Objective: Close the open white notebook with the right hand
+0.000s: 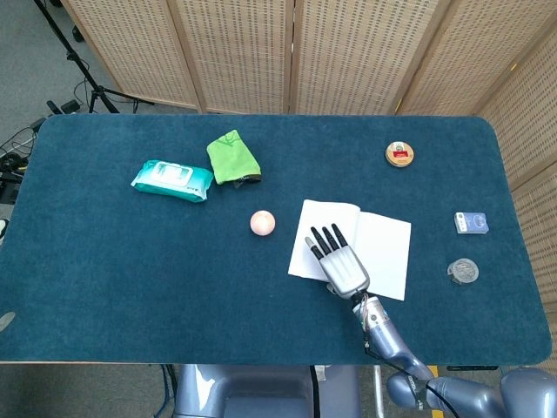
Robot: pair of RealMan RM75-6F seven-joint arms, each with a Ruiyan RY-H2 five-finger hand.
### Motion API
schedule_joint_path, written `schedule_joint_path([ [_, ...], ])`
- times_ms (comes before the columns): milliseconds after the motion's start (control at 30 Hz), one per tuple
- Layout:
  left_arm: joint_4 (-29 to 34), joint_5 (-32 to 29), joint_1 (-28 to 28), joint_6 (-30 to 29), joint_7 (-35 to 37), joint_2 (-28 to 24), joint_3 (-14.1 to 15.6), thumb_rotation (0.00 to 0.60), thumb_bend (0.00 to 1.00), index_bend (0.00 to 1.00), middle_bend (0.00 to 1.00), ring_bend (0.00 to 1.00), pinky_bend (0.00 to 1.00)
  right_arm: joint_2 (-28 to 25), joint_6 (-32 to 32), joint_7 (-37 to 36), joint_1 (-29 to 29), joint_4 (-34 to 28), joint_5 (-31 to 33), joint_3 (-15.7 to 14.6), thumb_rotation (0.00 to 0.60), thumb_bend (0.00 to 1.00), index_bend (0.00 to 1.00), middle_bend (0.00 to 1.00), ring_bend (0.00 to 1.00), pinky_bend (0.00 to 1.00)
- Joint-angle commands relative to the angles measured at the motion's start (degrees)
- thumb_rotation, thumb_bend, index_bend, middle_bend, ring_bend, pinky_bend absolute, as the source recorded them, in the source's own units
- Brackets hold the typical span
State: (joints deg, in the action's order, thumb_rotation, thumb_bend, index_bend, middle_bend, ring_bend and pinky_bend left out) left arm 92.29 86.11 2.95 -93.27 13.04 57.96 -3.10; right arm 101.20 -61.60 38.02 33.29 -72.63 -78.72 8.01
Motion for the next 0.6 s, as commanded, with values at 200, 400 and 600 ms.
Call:
schedule_joint_path([
  [200,0.09,0.06,0.08,-0.1,-0.07,0.03,0.06,0.6,0.0,0.0,0.0,0.0,0.0,1.71,-1.24,1.74,0.57,2.18,-0.58,-0.48,0.6,0.0,0.0,0.0,0.0,0.0],
  [400,-0.04,0.19,0.09,-0.11,0.21,-0.04,0.12,0.6,0.0,0.0,0.0,0.0,0.0,2.59,-1.47,2.62,0.6,2.72,0.01,-0.68,0.6,0.0,0.0,0.0,0.0,0.0],
  [600,-0.14,0.32,0.15,-0.2,0.55,-0.1,0.19,0.6,0.0,0.0,0.0,0.0,0.0,3.8,-1.84,3.49,0.98,3.56,0.21,-0.65,0.6,0.04,0.0,0.0,0.0,0.0],
])
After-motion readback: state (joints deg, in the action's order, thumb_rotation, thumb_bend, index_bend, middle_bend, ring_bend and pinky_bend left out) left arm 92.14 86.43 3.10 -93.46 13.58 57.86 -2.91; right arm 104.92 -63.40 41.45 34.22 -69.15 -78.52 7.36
